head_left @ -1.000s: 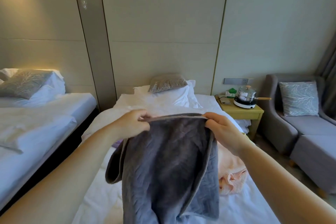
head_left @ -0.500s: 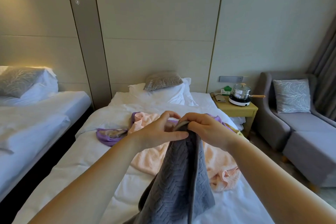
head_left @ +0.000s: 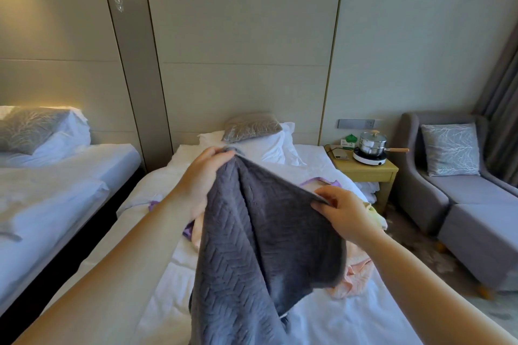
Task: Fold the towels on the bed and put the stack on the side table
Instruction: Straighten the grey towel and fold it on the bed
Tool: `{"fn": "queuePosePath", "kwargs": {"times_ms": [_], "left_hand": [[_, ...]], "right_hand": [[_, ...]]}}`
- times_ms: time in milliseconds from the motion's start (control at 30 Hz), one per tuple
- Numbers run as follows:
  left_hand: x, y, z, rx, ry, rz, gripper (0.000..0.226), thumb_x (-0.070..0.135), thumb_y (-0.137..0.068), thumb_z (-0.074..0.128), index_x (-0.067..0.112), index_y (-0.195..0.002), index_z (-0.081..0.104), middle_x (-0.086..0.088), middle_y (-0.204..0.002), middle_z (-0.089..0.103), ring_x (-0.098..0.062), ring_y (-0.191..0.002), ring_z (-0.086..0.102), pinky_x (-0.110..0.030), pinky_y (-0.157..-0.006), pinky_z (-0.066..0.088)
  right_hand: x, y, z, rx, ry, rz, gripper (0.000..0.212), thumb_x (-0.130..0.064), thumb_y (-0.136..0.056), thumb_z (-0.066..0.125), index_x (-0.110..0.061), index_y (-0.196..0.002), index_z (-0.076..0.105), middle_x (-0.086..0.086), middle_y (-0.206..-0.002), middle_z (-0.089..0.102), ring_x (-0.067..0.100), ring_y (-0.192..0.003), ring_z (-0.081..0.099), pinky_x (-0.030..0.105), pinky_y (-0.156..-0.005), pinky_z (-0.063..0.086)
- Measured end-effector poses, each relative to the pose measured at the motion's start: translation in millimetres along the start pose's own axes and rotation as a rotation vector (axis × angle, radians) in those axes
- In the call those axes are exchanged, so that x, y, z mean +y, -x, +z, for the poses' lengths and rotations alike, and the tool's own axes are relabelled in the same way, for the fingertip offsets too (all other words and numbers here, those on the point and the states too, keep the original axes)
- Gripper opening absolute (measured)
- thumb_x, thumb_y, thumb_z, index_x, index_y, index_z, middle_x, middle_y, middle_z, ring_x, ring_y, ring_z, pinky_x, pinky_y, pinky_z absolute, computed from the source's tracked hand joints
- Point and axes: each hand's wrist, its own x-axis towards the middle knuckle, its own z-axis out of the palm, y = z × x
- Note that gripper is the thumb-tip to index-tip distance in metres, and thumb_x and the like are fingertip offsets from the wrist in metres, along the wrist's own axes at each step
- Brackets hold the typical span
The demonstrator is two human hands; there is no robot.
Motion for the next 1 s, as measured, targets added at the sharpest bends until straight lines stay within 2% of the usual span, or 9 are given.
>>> {"fn": "queuePosePath", "kwargs": {"times_ms": [67,133,233,333,400,533,700,833,1000], "left_hand": [[-3.0,-0.3,-7.3,-0.023,-0.015,-0.105,0.033,0.037,-0.095,0.05,0.012,-0.097,0.07,-0.017,-0.097,0.068,-0.029,-0.093,0.066,-0.039,-0.083,0.05],[-8.2,-0.1,-7.5,0.022,-0.135,-0.121,0.032,0.035,-0.096,0.048,0.011,-0.093,0.07,-0.019,-0.1,0.067,-0.031,-0.096,0.064,-0.043,-0.088,0.047],[-13.3,0.2,-0.4,0.057,-0.201,-0.054,0.025,0.032,-0.099,0.046,0.017,-0.085,0.061,-0.012,-0.094,0.061,-0.025,-0.09,0.06,-0.041,-0.083,0.046],[-13.0,4.3,9.7,0.036,-0.268,0.045,0.022,0.032,-0.099,0.047,0.021,-0.083,0.058,-0.003,-0.087,0.058,-0.021,-0.089,0.056,-0.038,-0.083,0.046],[-15.4,9.8,19.9,-0.06,-0.263,0.078,0.021,0.03,-0.098,0.05,0.02,-0.082,0.06,-0.002,-0.081,0.059,-0.019,-0.084,0.054,-0.04,-0.08,0.045],[-19.8,22.3,34.0,-0.22,-0.23,0.049,0.021,0.036,-0.095,0.054,0.024,-0.084,0.067,0.003,-0.075,0.065,-0.008,-0.073,0.058,-0.026,-0.069,0.045],[-21.8,29.3,27.7,-0.297,-0.166,0.059,0.03,0.042,-0.078,0.071,0.019,-0.096,0.068,-0.007,-0.09,0.07,-0.016,-0.087,0.065,-0.033,-0.081,0.05],[-24.1,26.4,24.8,-0.256,-0.149,0.067,0.006,0.016,-0.088,0.066,0.015,-0.093,0.068,-0.001,-0.084,0.072,-0.014,-0.083,0.067,-0.024,-0.074,0.054],[-17.7,23.0,14.1,-0.175,-0.12,0.076,0.02,0.007,-0.093,0.058,0.022,-0.107,0.062,-0.003,-0.094,0.072,-0.019,-0.088,0.065,-0.032,-0.08,0.051]], "right_hand": [[-10.4,0.1,-3.6,0.08,-0.105,-0.043,0.012,-0.021,-0.09,0.063,-0.03,-0.096,0.068,-0.016,-0.09,0.067,0.002,-0.088,0.06,0.021,-0.079,0.045],[-29.6,2.2,-7.4,0.069,-0.168,-0.171,0.016,-0.018,-0.09,0.063,-0.033,-0.093,0.067,-0.018,-0.087,0.069,-0.002,-0.087,0.061,0.011,-0.079,0.043],[-61.6,7.3,-11.5,-0.123,-0.152,-0.365,0.022,-0.011,-0.092,0.059,-0.032,-0.093,0.067,-0.02,-0.091,0.068,-0.007,-0.089,0.06,0.003,-0.078,0.04],[-83.4,7.6,-9.1,-0.277,-0.152,-0.461,0.022,-0.009,-0.092,0.06,-0.029,-0.095,0.068,-0.016,-0.093,0.066,-0.003,-0.09,0.06,0.008,-0.082,0.042],[-91.7,3.9,-3.7,-0.26,-0.142,-0.499,0.019,-0.011,-0.089,0.064,-0.029,-0.093,0.069,-0.011,-0.091,0.065,0.001,-0.089,0.06,0.013,-0.083,0.044],[-92.2,-4.7,4.9,-0.068,-0.169,-0.437,0.018,-0.022,-0.077,0.077,-0.03,-0.076,0.061,-0.01,-0.073,0.063,-0.003,-0.068,0.056,0.012,-0.065,0.044],[-80.6,-9.3,7.3,0.046,-0.055,-0.346,0.032,-0.046,-0.069,0.077,-0.028,-0.069,0.05,-0.009,-0.061,0.051,0.0,-0.055,0.045,0.016,-0.053,0.038],[-74.2,-9.2,2.2,-0.102,-0.141,-0.312,0.016,-0.03,-0.076,0.078,-0.026,-0.078,0.063,-0.011,-0.07,0.062,-0.003,-0.063,0.054,0.012,-0.06,0.044],[-53.8,-8.0,-11.8,-0.065,-0.196,-0.187,0.01,-0.02,-0.083,0.072,-0.029,-0.083,0.069,-0.016,-0.076,0.068,-0.002,-0.073,0.061,0.007,-0.064,0.047]]}}
